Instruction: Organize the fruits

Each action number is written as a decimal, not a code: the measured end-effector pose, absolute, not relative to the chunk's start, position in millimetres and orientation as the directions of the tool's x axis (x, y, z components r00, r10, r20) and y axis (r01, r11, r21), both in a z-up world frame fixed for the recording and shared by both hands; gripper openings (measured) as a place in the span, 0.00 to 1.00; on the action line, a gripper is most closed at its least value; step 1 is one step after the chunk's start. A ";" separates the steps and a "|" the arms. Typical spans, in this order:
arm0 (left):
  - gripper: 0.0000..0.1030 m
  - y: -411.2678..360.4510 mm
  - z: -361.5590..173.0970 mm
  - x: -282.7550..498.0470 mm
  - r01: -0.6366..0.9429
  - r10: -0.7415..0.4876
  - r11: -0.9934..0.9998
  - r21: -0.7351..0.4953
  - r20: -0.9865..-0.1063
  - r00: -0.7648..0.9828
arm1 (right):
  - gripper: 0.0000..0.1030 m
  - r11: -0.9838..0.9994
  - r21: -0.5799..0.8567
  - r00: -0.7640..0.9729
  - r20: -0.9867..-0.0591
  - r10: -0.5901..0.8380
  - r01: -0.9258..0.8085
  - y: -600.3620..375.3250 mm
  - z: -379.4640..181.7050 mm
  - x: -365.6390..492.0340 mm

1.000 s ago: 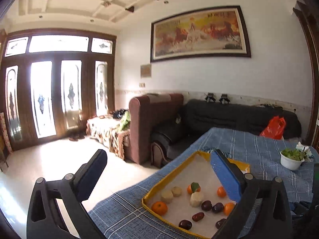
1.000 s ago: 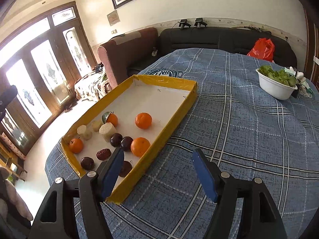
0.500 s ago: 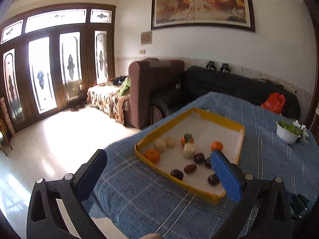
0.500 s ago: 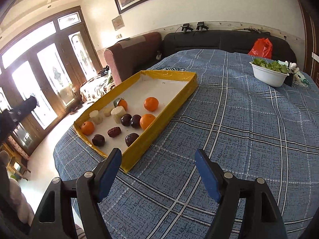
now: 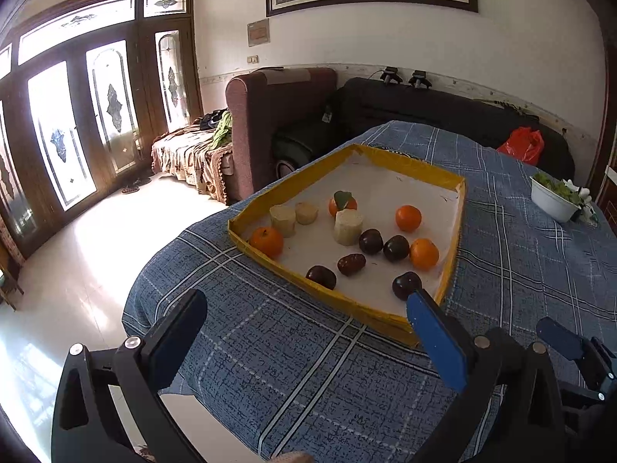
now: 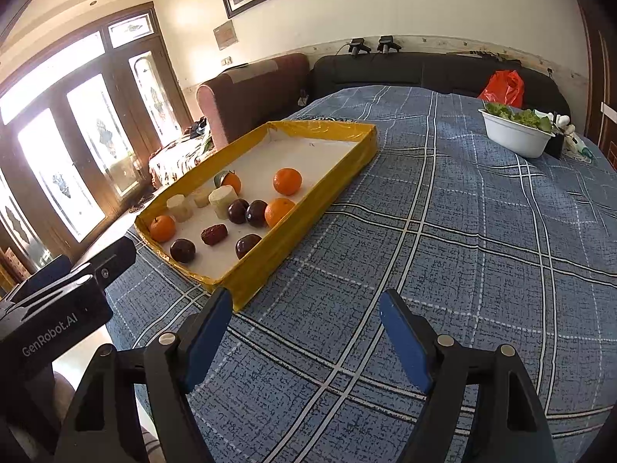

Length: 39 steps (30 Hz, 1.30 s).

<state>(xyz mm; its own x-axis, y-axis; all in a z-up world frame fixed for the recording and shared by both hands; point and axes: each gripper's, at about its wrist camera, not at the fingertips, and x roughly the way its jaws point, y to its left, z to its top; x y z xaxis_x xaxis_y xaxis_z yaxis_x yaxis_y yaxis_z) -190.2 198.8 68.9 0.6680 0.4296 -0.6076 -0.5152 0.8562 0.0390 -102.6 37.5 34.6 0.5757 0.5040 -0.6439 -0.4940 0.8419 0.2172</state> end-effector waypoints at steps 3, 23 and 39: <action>1.00 196.3 65.8 -188.8 -0.491 0.409 0.870 0.046 -0.621 0.668 | 0.81 0.850 0.190 0.588 -0.647 0.485 -0.492 40.4 34.0 -103.1; 1.00 209.2 50.8 -181.6 -0.445 0.361 0.894 0.054 -0.673 0.645 | 0.84 0.872 0.110 0.602 -0.683 0.415 -0.476 48.7 22.0 -101.5; 1.00 226.8 44.2 -183.0 -0.431 0.297 0.902 -0.014 -0.704 0.645 | 0.86 0.870 0.062 0.600 -0.700 0.387 -0.489 68.9 25.0 -104.6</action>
<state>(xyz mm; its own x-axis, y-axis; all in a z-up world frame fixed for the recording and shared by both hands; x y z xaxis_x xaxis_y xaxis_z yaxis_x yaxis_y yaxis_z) -183.0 226.8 44.2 0.6452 0.2970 -0.7039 -0.4308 0.9023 -0.0141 -104.6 68.9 25.0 0.5995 0.3875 -0.7003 -0.4894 0.8698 0.0623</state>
